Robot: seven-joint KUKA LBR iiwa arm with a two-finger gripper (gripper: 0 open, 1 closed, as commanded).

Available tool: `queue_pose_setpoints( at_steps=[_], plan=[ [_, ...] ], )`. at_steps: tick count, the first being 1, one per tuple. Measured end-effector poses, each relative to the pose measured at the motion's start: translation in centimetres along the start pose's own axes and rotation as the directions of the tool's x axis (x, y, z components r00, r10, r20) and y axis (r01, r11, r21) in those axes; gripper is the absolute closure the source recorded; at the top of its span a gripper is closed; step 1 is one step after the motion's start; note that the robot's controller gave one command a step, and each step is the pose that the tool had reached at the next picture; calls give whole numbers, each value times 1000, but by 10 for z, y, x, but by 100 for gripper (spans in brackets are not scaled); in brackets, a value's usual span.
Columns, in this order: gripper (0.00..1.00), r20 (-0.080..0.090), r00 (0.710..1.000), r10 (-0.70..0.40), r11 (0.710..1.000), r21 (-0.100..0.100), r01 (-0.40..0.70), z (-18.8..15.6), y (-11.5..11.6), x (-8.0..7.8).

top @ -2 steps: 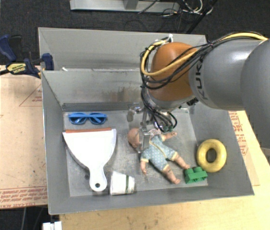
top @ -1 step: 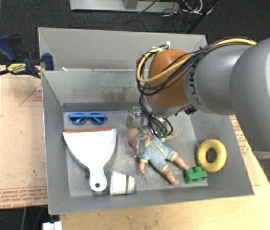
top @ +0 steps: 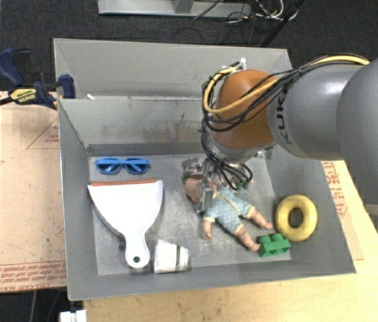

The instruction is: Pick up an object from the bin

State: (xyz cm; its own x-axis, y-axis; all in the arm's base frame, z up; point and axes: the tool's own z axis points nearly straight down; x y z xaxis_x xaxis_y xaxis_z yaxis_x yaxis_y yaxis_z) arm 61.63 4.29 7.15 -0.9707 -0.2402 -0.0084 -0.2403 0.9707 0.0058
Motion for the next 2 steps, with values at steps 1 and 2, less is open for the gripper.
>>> queue_pose_setpoints(
  at_steps=[1, 2],
  plan=[
    [100, 0, 1000, 0, 1000, 0, 0, 0, 0, 0],
    [100, -7, 1000, 0, 1000, -1, 0, -9, 1, 3]
  ],
)
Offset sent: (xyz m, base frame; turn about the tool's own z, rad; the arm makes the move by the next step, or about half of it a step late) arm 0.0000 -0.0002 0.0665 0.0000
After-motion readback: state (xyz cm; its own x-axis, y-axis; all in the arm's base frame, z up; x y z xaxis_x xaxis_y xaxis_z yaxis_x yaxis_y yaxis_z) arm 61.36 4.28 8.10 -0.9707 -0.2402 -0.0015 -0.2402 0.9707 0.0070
